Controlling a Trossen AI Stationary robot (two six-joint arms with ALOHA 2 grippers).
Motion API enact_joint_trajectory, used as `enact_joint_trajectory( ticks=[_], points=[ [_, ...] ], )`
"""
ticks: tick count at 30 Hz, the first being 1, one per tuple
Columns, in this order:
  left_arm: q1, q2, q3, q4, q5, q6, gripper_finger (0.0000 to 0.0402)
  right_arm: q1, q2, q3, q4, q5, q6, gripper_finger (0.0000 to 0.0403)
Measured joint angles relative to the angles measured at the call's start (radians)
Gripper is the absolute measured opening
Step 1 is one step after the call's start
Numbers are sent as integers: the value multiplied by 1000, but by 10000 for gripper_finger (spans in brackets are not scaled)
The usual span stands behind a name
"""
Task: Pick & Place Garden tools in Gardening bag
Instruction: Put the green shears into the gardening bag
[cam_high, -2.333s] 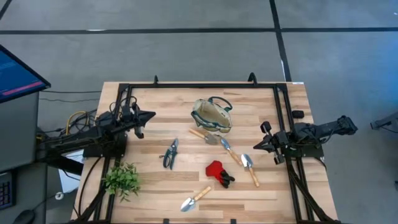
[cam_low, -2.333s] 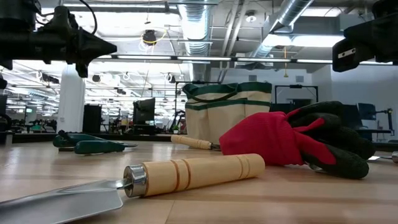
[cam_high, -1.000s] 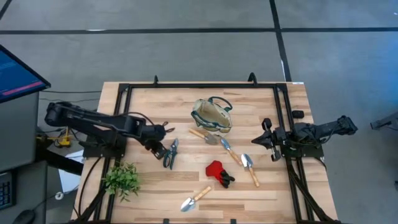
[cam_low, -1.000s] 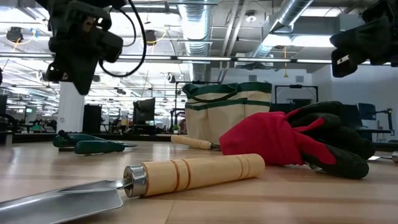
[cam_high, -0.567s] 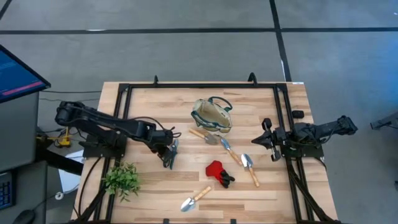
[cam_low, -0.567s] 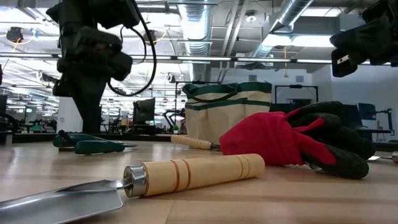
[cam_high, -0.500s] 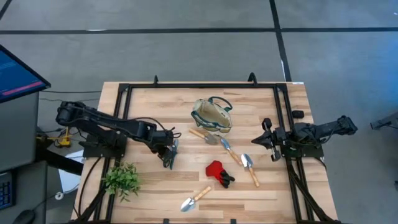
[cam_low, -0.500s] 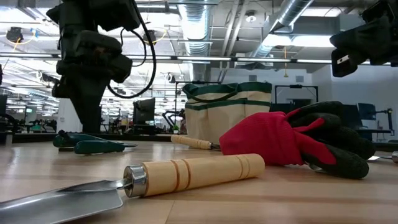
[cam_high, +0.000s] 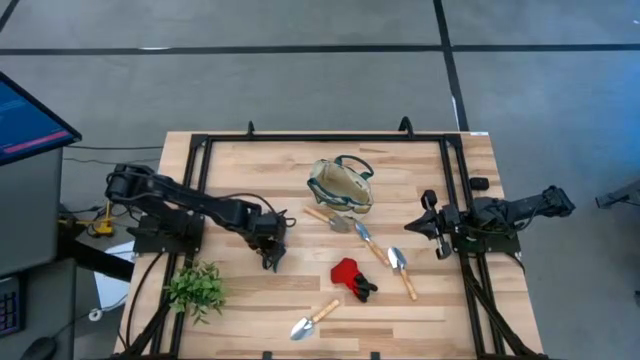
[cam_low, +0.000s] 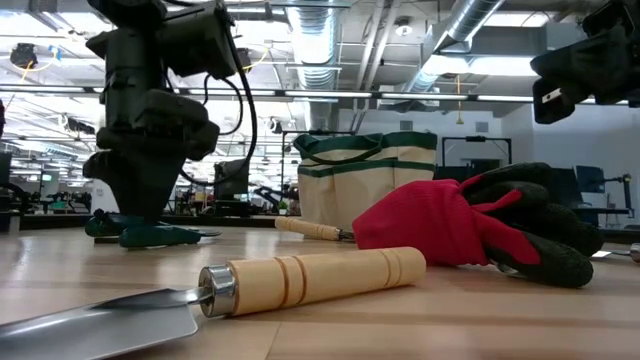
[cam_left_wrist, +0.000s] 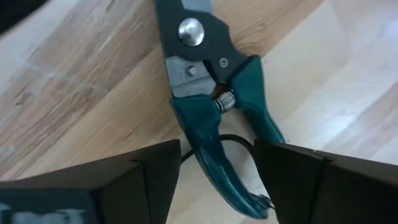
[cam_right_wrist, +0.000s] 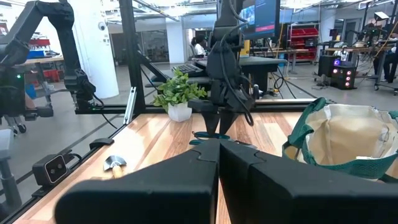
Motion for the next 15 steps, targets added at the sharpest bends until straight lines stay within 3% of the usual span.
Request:
enact_joint_trajectory(
  ticks=[8,15],
  points=[
    [0,31,0,22,-39,0,166,0,0,0,0,-1,0,0],
    [0,29,0,31,-95,0,102,0,0,0,0,-1,0,0]
  ],
)
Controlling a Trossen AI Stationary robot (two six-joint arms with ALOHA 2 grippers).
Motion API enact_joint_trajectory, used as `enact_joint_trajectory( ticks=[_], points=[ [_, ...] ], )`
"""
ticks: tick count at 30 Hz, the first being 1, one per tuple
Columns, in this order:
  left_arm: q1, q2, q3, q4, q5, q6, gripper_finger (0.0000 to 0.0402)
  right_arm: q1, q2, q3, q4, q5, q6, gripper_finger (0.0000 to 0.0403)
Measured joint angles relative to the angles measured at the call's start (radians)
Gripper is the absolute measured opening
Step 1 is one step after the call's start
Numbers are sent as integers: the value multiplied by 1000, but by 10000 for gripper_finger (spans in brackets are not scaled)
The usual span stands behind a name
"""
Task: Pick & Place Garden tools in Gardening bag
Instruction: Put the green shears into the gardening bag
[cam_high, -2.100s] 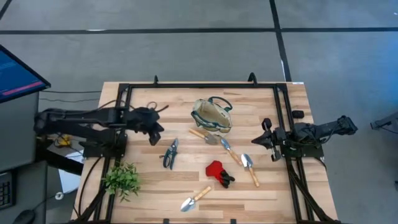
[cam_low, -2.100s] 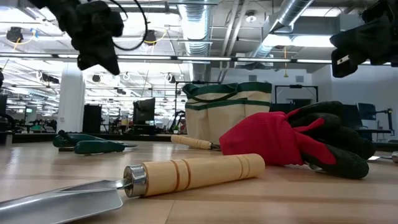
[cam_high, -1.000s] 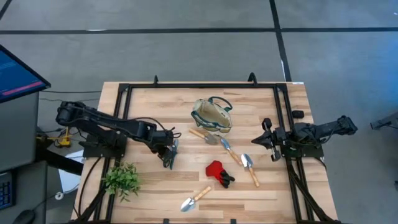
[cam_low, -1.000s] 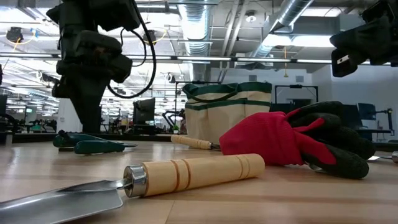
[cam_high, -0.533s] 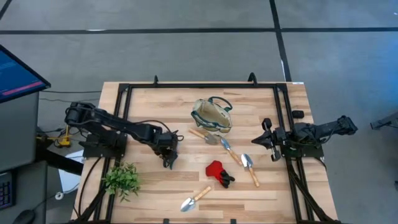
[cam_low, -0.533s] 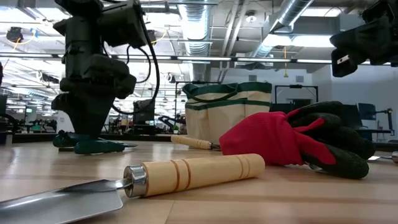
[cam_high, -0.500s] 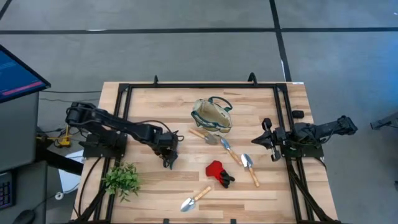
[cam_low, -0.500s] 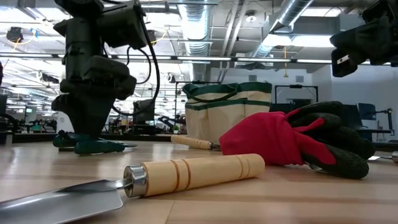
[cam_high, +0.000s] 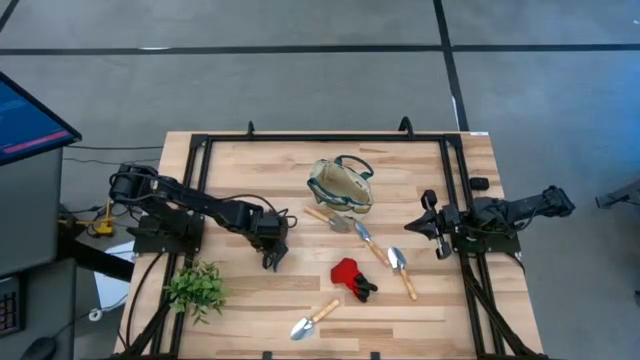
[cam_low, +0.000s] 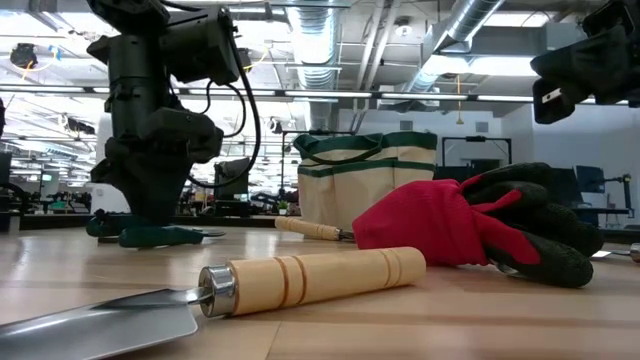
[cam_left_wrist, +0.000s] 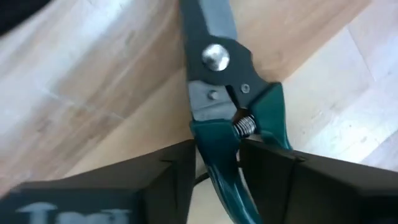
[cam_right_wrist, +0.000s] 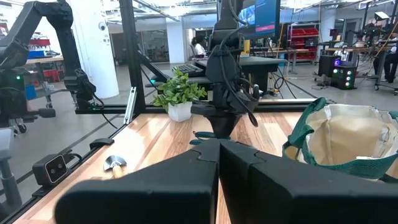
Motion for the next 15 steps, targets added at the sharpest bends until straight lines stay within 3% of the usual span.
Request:
enact_joint_trajectory(
  ticks=[5,15],
  points=[
    [0,-2,0,4,-20,1,71,0,0,0,0,0,0,0],
    [-13,-41,0,-5,-32,35,58,0,0,0,0,0,0,0]
  ],
)
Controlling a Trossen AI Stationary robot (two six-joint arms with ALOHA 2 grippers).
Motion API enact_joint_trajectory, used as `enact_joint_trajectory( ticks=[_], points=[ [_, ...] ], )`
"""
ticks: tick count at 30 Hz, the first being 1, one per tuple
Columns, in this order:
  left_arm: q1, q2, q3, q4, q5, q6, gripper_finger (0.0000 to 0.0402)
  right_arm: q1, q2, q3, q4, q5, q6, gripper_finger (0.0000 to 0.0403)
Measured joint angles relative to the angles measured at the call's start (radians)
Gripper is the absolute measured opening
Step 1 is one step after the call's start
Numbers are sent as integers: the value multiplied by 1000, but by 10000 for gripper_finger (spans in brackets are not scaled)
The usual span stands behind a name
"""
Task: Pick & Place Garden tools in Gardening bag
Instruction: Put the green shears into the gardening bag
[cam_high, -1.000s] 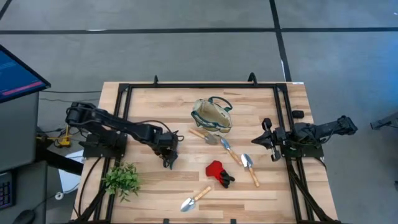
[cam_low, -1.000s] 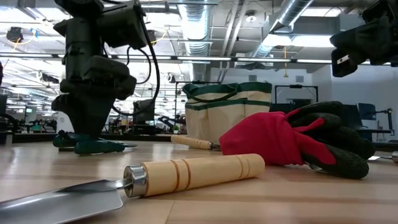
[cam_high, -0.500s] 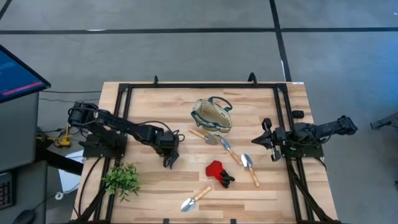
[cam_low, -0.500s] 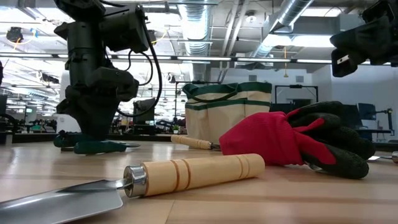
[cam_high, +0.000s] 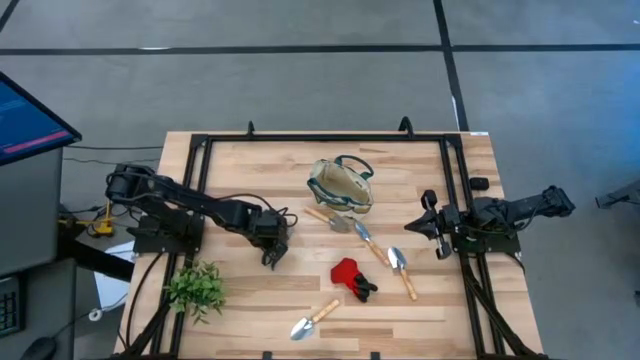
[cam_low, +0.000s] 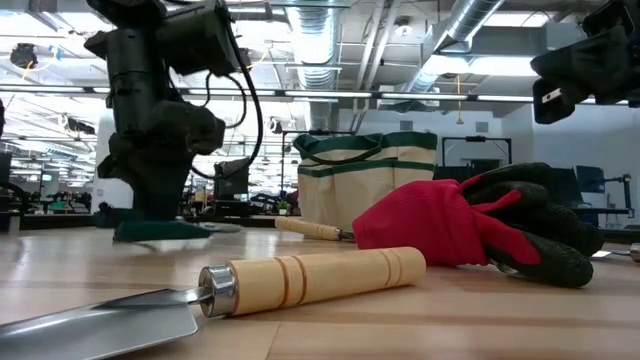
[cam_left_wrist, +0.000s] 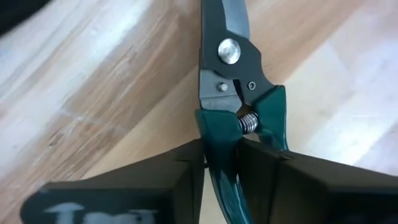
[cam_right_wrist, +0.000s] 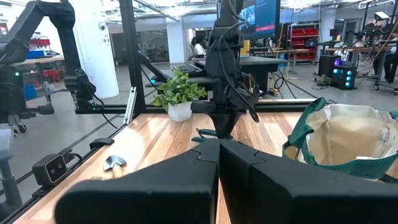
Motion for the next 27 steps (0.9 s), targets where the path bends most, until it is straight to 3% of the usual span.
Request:
enact_joint_trajectory(
  ticks=[7,18,22,27],
  points=[
    [-6,-182,0,-40,-23,84,52,0,0,0,0,0,0,0],
    [-4,-512,34,-63,-250,294,40,0,0,0,0,1,0,0],
    [-3,-525,132,-52,-336,485,40,0,0,0,4,1,0,0],
    [4,-445,277,-52,-498,821,39,0,0,0,7,1,0,0]
  ],
)
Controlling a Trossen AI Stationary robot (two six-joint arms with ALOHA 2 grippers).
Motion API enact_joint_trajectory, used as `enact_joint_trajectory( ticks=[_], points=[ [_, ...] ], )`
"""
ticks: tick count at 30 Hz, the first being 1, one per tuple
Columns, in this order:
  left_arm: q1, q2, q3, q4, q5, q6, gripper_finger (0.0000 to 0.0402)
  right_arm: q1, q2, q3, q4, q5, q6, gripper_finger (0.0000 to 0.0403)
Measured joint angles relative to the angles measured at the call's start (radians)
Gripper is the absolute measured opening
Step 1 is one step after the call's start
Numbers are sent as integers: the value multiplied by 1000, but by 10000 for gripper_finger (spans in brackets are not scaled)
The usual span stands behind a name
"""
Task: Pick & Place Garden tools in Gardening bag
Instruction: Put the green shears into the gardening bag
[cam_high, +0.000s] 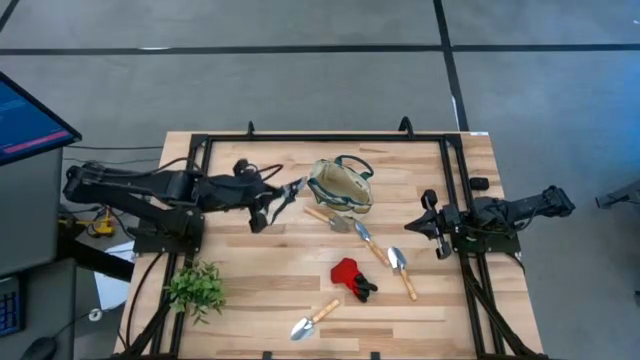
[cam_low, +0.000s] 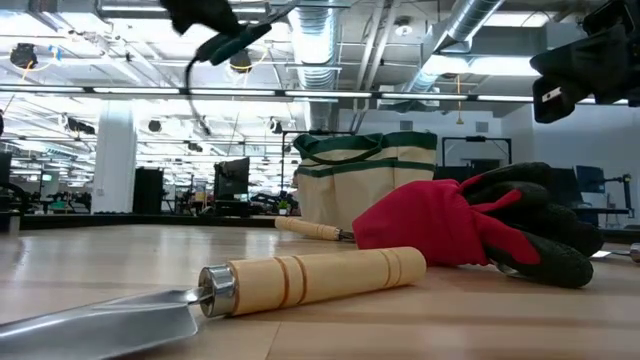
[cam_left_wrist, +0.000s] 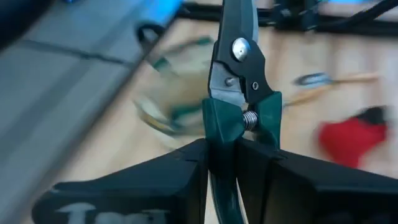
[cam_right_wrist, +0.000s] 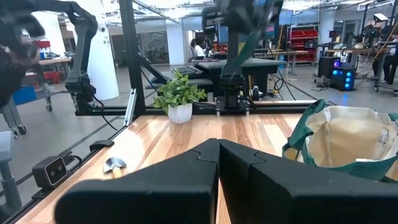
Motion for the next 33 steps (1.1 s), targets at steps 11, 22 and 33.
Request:
enact_joint_trajectory(
  ticks=[11,22,33],
  points=[
    [100,249,49,505,-168,835,39,0,0,0,0,0,17,0],
    [128,461,48,683,77,1135,38,0,0,0,-5,1,42,0],
    [169,470,48,952,172,1292,38,0,0,0,-6,1,42,0]
  ],
)
